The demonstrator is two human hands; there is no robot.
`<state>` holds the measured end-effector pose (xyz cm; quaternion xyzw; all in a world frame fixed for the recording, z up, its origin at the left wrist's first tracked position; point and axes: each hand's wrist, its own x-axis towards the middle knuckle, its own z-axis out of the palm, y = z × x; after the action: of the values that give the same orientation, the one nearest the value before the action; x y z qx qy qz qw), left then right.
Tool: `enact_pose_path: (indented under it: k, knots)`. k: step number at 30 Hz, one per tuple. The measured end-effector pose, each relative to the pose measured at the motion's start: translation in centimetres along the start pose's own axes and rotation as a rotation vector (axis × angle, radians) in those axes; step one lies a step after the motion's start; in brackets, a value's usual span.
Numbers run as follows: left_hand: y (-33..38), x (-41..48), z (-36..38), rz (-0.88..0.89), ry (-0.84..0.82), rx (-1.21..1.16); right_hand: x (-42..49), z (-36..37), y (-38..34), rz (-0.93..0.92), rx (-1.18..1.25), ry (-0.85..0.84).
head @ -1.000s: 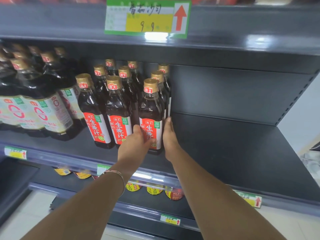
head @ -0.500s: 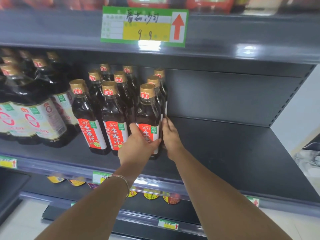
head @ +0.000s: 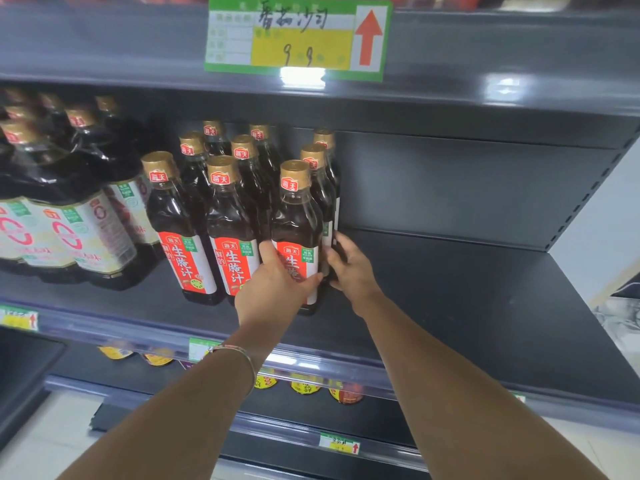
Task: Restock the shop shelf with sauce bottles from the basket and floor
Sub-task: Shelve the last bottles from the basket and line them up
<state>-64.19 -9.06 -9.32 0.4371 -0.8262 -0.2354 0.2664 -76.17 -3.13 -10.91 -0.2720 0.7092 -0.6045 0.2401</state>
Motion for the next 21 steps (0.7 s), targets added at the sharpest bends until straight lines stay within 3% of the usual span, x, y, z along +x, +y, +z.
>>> enact_pose_path:
  k: [12, 16, 21]
  knots:
    - [-0.6, -0.8, -0.9, 0.020, -0.101, -0.078, -1.4, -0.8, 0.5, 0.086, -0.090, 0.027]
    - [-2.0, -2.6, -2.7, 0.047, -0.230, -0.037, -3.8, -1.1, 0.1, 0.084, -0.445, 0.048]
    - [-3.4, -4.1, -6.4, 0.168, -0.440, 0.349, -8.6, -0.4, -2.0, 0.127, -0.929, 0.022]
